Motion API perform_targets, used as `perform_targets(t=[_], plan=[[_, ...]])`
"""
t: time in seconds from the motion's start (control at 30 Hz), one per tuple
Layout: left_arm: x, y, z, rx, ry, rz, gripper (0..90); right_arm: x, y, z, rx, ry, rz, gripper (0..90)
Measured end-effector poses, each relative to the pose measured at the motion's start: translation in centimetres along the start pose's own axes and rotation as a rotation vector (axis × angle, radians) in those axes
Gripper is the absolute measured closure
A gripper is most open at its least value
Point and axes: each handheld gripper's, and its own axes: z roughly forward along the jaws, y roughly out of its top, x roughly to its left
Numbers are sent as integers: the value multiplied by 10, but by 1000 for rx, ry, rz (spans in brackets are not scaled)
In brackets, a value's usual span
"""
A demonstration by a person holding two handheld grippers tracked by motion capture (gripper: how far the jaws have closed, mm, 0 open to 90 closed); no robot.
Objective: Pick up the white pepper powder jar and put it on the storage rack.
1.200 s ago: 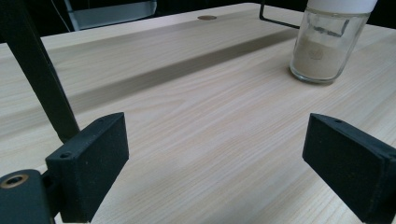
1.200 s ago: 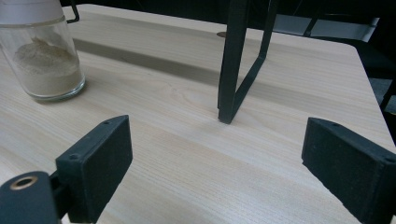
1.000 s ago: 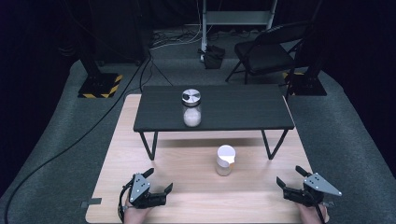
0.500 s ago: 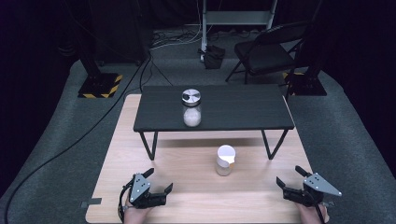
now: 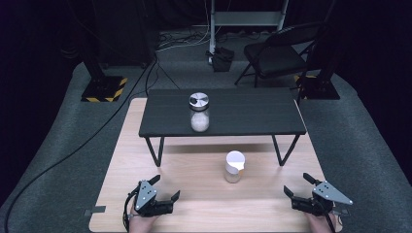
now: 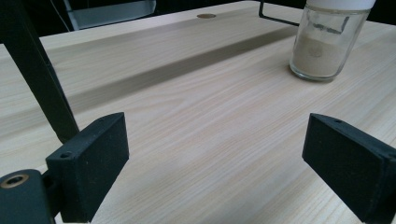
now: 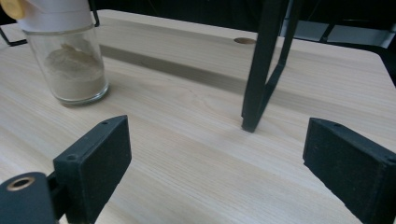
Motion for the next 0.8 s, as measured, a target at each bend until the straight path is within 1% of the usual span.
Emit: perform_targets(t=[0.1, 0.2, 0.37, 0.57, 0.8], plan=[[0, 0, 0, -1, -1, 0, 70, 0, 1, 1, -5, 18, 5, 70], [1, 0, 0, 1, -2, -2, 70, -1, 2, 1, -20, 39, 24, 69], [0, 1, 0, 3, -1, -2, 70, 1, 5, 2, -45, 73, 38, 70], [1, 1, 0, 4, -2, -4, 70, 4, 11, 4, -65, 122, 35, 70], [0, 0, 0, 3, 1, 4, 70, 11, 18, 9, -77, 177, 26, 71]])
